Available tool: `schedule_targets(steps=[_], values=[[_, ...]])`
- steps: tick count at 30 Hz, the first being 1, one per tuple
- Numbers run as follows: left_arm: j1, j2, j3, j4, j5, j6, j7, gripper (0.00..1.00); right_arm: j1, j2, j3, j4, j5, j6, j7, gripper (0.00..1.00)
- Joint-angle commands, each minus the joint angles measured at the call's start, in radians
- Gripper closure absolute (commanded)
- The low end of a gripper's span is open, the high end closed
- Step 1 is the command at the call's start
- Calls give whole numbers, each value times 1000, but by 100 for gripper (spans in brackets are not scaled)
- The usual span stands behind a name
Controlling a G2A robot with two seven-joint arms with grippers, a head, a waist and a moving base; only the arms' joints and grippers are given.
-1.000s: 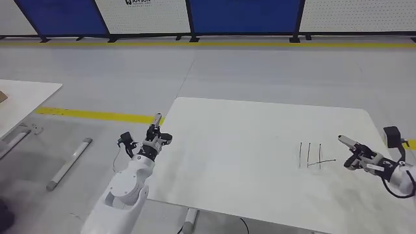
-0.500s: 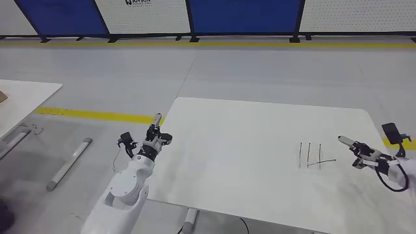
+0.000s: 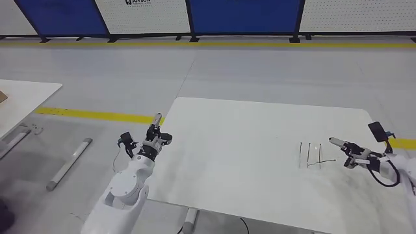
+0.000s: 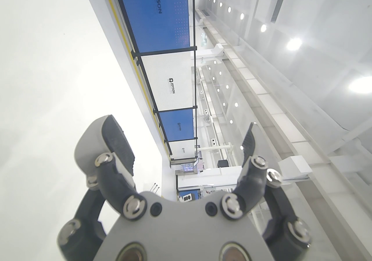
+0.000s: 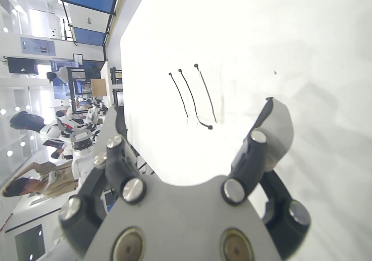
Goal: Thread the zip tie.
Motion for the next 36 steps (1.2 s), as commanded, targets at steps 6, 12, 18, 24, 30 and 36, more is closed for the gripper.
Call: schedule_targets(steps=[6,12,18,24,30,36], values=[[0,0,0,0,0,0,0,0,-15,1,-9,3,18,8,-1,0],[0,0,0,0,0,0,0,0,-6,7,-11,22,18,9,16,0],[0,0,0,0,0,0,0,0,6,10,-23,46,29,2,16,62],[0,0,0,0,0,0,0,0,8,15,-25,57,36,-1,16,61],[0,0,0,0,0,0,0,0,4,19,-32,64,41,4,26,58],[0,0,0,0,0,0,0,0,1,23,-38,69,55,-3,33,65]])
